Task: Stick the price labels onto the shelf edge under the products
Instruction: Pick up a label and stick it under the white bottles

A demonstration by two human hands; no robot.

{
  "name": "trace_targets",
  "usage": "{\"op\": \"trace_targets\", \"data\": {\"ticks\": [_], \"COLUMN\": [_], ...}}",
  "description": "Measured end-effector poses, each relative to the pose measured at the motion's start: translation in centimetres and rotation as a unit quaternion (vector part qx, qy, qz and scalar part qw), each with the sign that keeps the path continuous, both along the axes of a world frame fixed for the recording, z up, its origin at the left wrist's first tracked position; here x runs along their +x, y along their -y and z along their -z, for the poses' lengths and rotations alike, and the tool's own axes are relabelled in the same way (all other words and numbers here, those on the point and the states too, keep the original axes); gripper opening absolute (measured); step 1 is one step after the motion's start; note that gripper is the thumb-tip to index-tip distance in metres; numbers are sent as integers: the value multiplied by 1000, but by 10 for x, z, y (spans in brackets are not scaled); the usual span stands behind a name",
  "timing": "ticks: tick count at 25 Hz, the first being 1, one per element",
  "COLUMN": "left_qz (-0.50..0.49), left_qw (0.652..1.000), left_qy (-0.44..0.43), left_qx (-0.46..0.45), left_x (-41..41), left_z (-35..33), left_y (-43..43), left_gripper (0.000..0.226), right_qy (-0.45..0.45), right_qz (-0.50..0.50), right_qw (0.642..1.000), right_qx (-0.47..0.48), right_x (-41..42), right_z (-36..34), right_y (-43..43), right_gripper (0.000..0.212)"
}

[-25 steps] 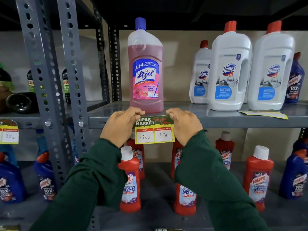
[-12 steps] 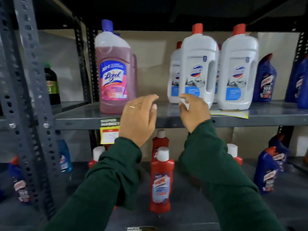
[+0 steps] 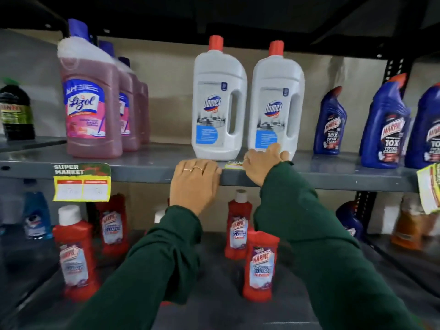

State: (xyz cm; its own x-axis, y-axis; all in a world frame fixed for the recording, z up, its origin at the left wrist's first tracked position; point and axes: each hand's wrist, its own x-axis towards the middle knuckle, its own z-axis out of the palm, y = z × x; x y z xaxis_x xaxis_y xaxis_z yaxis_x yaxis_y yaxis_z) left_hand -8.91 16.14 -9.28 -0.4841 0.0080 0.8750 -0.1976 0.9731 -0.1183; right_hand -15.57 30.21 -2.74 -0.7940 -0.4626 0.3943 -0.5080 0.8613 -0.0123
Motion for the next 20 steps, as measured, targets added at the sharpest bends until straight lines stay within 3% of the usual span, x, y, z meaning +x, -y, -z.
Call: {"op": "trace_targets", "data": {"ticks": [4,6,7,9,10,12,14,15,18,20], "left_qz": [-7,-2,4,12,13,19,76,158,397,439], "left_qw": [1000,999,999,999,999,999,991,972,847,809], "left_qy": [-22,-27,-31,-37,-37,-25,-8,-2,31,78], "left_qx": [14,21,22,19,17,37,110,176,352,383], "left_x": [1,2,1,3,3,6,7,11,31,42], "left_z": [2,2,2,2,2,1,-2,-4,-14,-19], "left_y": [-5,-6,-5,-5,-5,-7,-6,-6,-22,-31], "left_gripper": [33,33,33,31,31,37,46,46,47,57], "right_qy": [-65,-75,-52,44,87,141,153,137,79,51], "right_qz": [-63,-113,-159,-270,-314,-354,-349,-337,-317,-318], "right_qw": [989,965,933,821,769,735,769,798,856,870], "right_qx": [-114,-226,-318,-501,-550,-561,-514,-481,-402,-373], "right_x": [-5,-8,-7,0,6,14,19,21,24,27], "right_z": [8,9,9,10,11,15,20,22,30,33], "right_y": [-3,-9,-14,-29,-38,-51,-54,-53,-49,-48], "right_gripper": [22,21,19,20,25,33,30,27,17,15]}}
